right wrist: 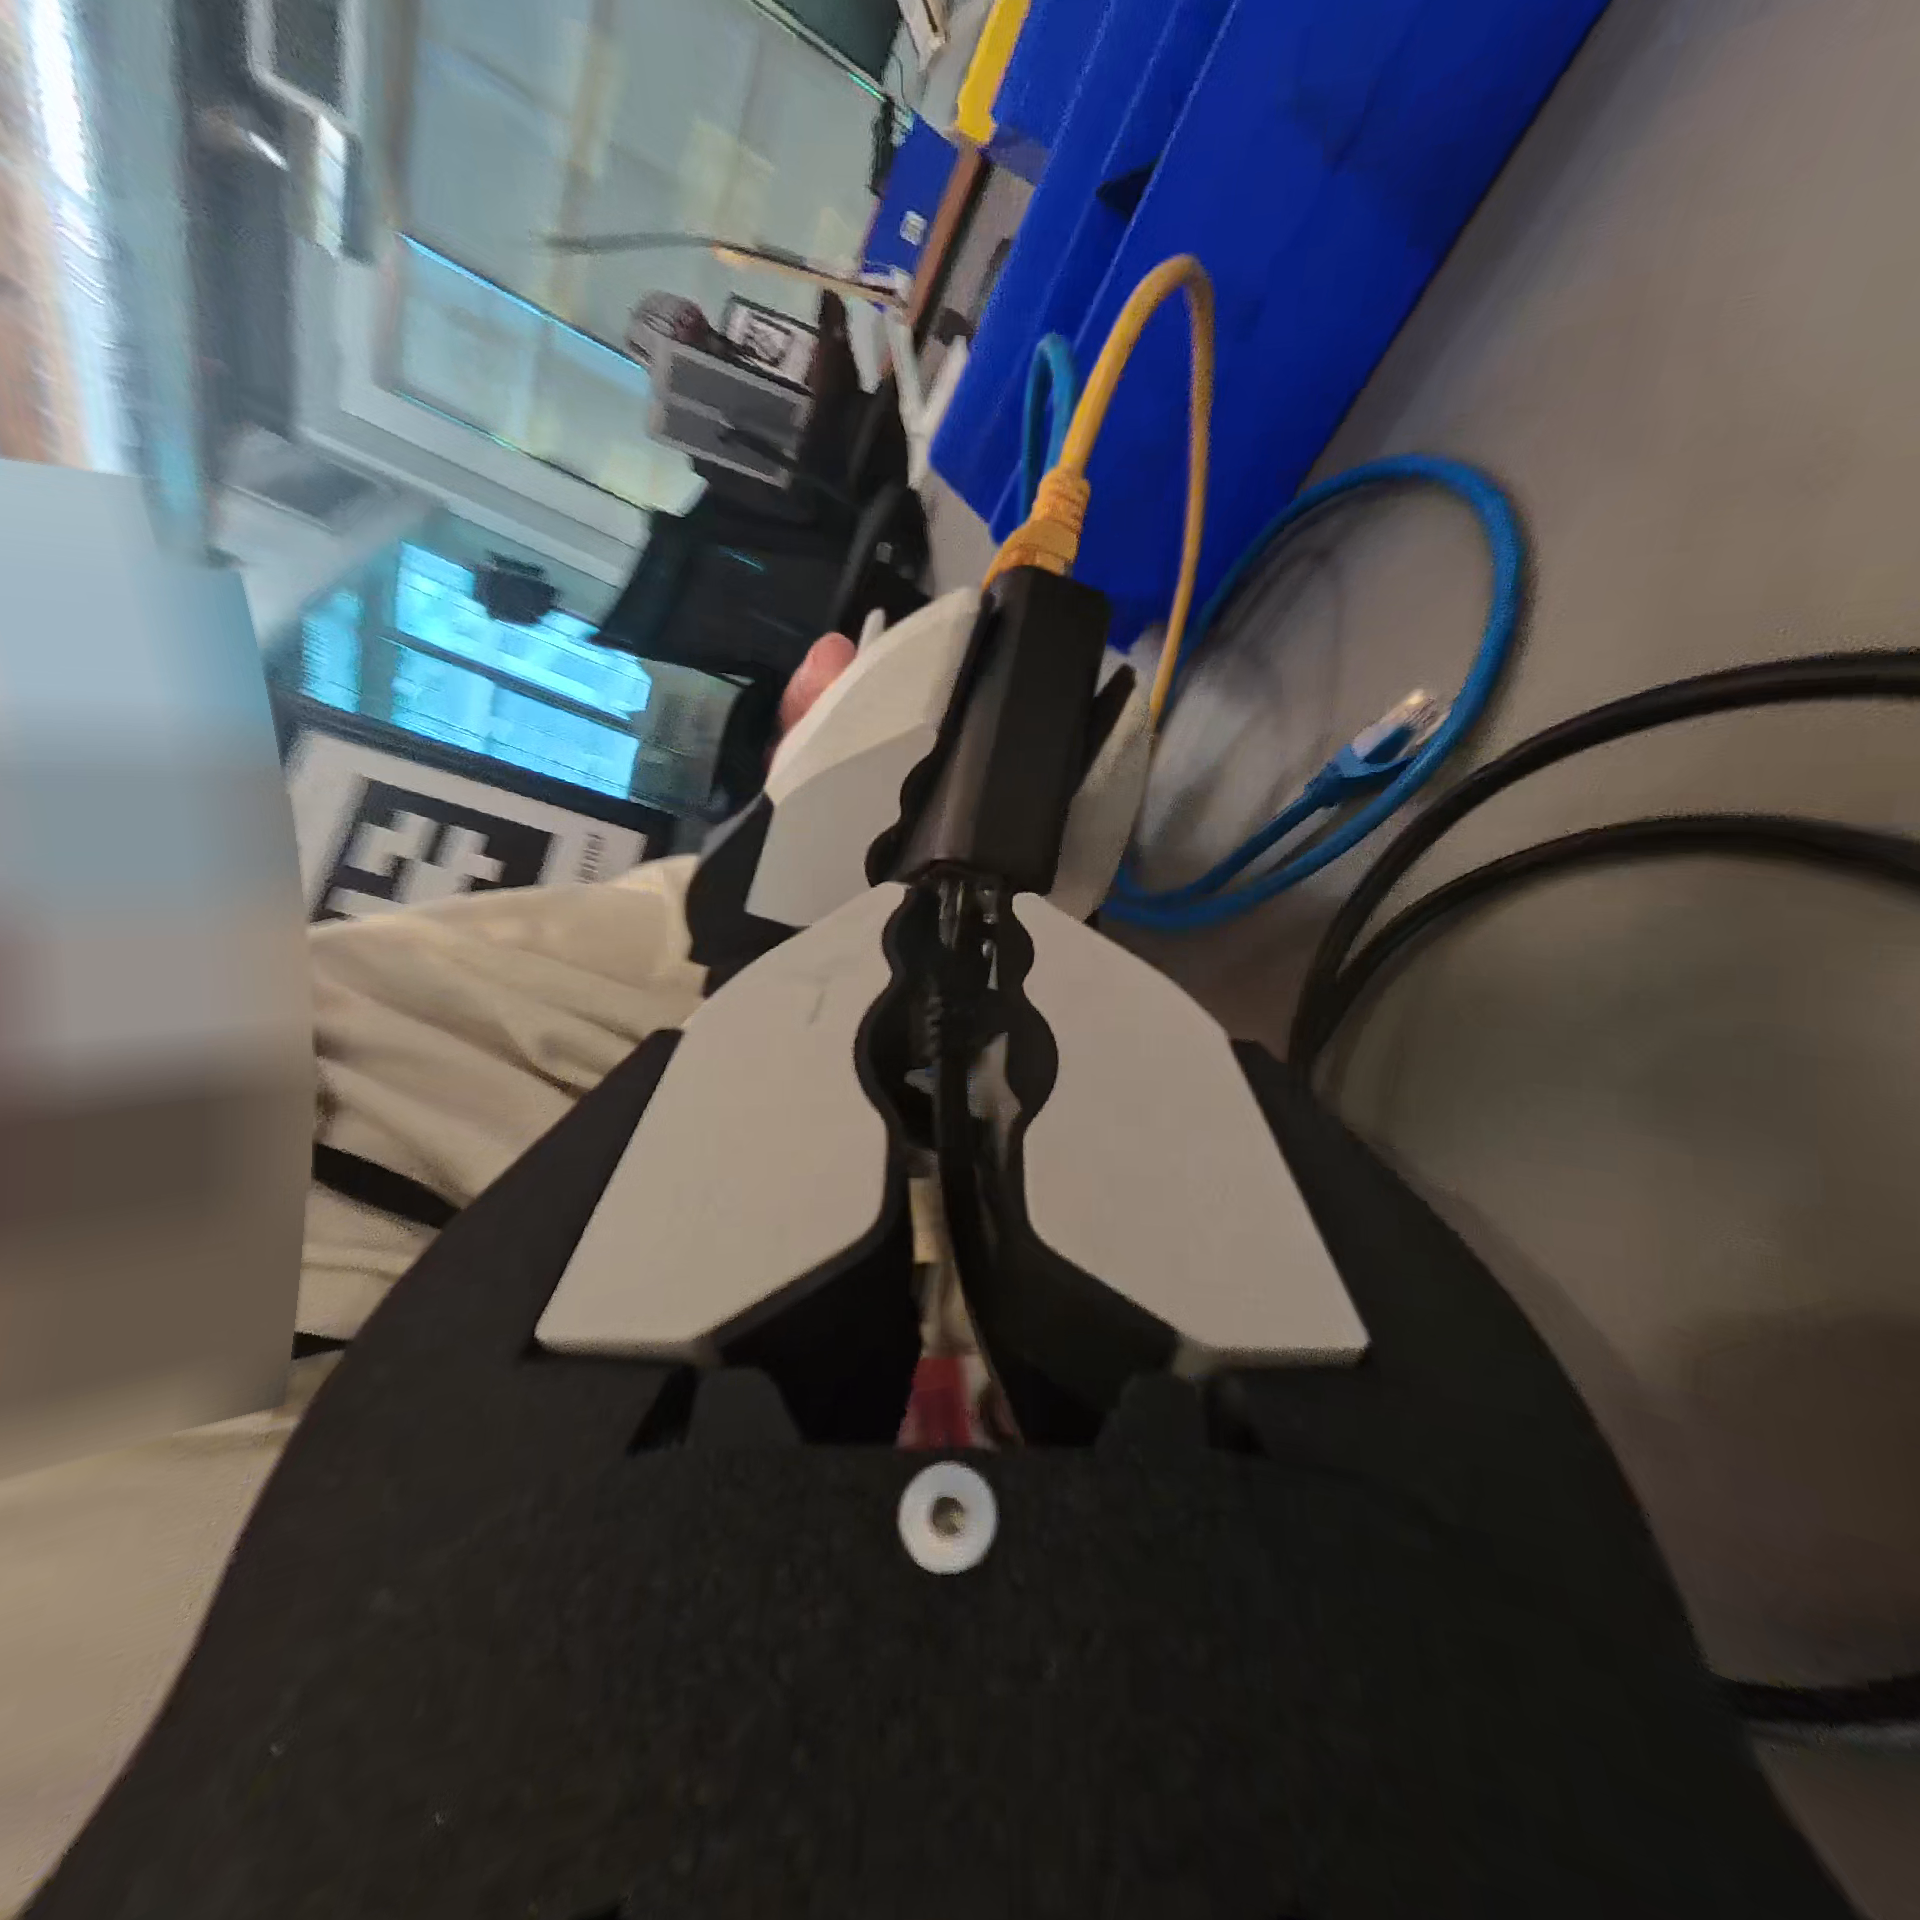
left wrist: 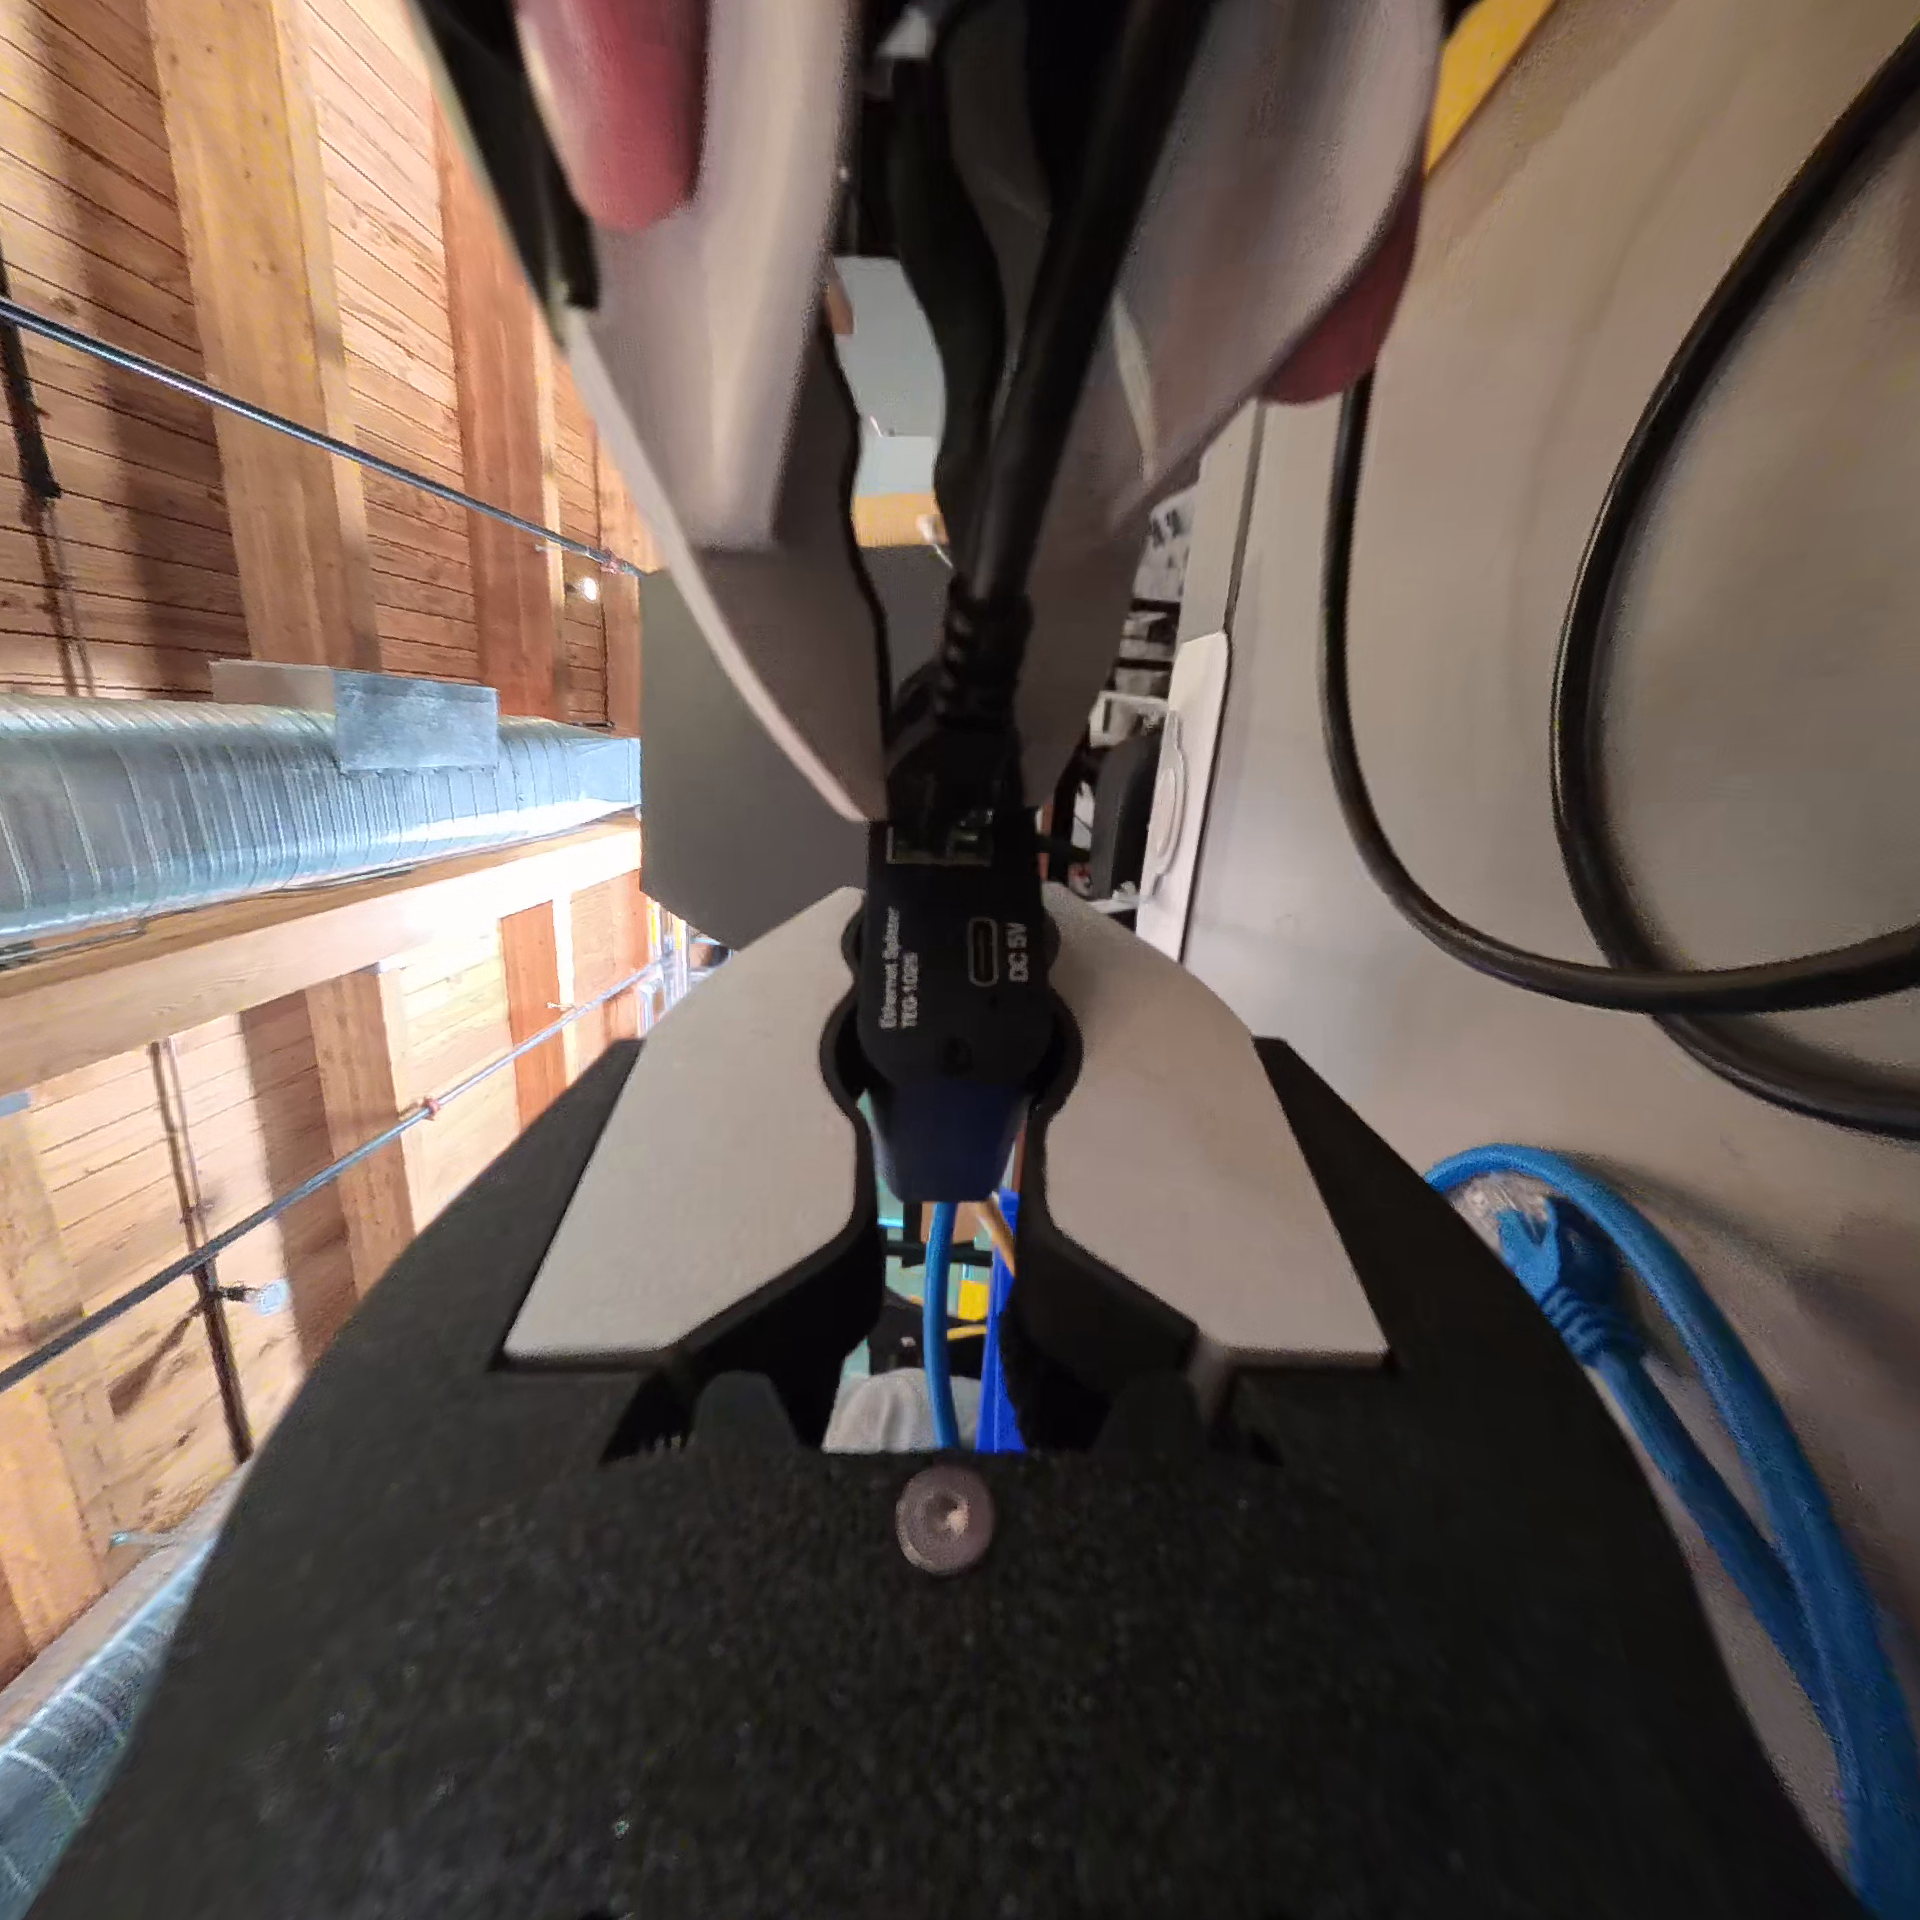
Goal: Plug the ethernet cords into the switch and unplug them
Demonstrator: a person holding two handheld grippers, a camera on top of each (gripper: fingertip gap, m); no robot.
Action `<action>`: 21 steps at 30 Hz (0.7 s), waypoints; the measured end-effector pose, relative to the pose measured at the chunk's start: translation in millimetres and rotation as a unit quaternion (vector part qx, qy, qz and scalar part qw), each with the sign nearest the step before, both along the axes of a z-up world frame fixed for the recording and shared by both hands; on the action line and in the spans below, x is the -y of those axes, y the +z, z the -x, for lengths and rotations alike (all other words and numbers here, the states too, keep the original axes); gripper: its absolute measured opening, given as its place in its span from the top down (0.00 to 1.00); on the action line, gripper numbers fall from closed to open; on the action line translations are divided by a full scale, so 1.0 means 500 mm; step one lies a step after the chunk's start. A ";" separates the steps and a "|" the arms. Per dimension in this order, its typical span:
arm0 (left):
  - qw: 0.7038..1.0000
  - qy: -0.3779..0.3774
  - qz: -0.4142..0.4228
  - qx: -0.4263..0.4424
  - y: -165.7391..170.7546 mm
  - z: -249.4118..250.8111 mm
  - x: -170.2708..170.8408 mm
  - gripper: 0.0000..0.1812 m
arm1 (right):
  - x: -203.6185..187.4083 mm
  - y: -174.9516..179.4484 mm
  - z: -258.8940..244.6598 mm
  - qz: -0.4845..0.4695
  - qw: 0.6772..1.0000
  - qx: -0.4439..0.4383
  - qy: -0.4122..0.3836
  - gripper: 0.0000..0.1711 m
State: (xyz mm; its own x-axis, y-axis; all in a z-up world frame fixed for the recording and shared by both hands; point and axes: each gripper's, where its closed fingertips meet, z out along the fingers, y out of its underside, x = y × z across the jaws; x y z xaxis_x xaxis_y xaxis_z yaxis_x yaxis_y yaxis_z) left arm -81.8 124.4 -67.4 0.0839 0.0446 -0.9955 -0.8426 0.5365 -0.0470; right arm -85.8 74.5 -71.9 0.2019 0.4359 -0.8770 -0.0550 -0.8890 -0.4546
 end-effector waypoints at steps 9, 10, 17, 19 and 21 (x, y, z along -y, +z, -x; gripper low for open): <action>0.995 0.041 0.087 -0.008 -0.038 0.014 -0.037 0.86 | -0.034 -0.007 -0.015 -0.397 0.837 0.365 -0.097 0.90; 0.995 0.044 0.092 -0.008 -0.040 0.013 -0.038 0.86 | -0.041 -0.019 -0.019 -0.412 0.808 0.406 -0.109 0.89; 0.993 0.053 0.108 -0.016 -0.058 0.017 -0.047 0.86 | -0.053 -0.044 -0.017 -0.383 0.813 0.411 -0.152 0.92; 0.990 0.052 0.129 -0.017 -0.065 0.015 -0.048 0.86 | -0.050 -0.047 -0.019 -0.369 0.827 0.394 -0.158 0.93; 0.987 0.045 0.151 -0.010 -0.067 0.008 -0.043 0.86 | -0.043 -0.042 -0.024 -0.357 0.842 0.370 -0.164 0.93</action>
State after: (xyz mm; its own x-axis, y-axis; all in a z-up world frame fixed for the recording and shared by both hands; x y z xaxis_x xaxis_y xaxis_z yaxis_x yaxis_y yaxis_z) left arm -86.0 145.8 -100.9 0.0735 -0.2485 -0.9658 -0.8883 0.4239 -0.1767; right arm -73.9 96.0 -92.8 0.7902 0.6128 0.0044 0.2890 -0.3663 -0.8845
